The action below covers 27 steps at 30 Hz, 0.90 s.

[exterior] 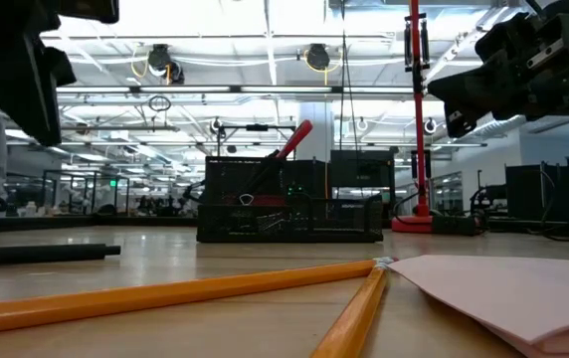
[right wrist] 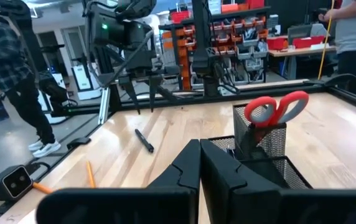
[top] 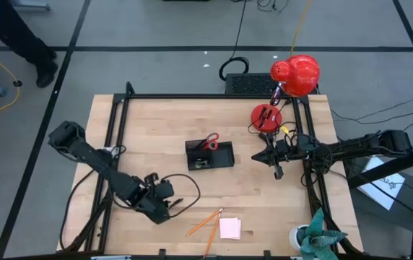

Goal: Pick and place office supplies into organizer
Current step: Put the pen into the desk organizer

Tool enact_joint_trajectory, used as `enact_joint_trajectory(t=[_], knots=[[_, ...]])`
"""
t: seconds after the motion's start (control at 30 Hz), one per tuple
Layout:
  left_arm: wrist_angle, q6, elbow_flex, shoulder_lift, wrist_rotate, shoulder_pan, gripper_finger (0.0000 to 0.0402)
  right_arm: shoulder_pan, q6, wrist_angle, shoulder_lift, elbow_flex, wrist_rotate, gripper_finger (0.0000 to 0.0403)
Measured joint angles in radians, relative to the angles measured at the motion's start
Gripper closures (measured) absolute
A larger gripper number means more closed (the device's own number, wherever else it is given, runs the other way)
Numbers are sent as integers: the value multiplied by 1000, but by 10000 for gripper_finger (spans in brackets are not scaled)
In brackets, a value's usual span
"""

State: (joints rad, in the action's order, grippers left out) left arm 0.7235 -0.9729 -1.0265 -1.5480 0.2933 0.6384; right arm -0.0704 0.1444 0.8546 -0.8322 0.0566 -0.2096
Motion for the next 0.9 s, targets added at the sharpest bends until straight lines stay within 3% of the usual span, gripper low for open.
enact_joint_trajectory(t=[0.27, 0.57, 0.9], knots=[[-43, 9, -1, -6, -48, -47, 266, 0, 0, -6, 0, 0, 1, 399], [-155, 22, 0, -144, -187, -54, 266, 0, 0, -37, 0, 0, 1, 399], [-177, 23, -2, -241, -167, -73, 266, 0, 13, -38, 0, 0, 0, 399]])
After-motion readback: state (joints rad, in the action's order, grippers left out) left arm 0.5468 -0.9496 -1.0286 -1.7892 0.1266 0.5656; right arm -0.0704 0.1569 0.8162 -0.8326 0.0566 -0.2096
